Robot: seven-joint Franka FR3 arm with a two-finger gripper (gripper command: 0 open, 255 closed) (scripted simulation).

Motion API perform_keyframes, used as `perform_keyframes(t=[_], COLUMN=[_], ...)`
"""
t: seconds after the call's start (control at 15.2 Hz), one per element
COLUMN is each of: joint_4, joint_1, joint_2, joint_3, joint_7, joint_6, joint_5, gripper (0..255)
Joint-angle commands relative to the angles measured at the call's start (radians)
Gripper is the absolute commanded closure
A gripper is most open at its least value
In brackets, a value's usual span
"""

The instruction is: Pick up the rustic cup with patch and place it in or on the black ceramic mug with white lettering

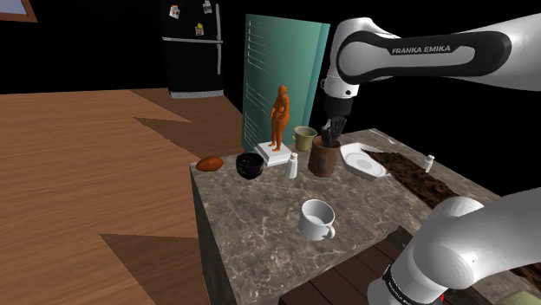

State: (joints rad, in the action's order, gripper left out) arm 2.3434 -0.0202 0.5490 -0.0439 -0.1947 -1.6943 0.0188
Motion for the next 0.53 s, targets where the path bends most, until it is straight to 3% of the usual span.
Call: perform_keyframes(t=[0.0,0.46], joint_4=[-0.071,-0.349], joint_1=[0.006,0.019], joint_2=[-0.086,-0.367], joint_3=[0.005,0.018], joint_7=[0.007,0.026], joint_6=[-0.015,-0.018], joint_5=[-0.007,-0.022], gripper=[255,255])
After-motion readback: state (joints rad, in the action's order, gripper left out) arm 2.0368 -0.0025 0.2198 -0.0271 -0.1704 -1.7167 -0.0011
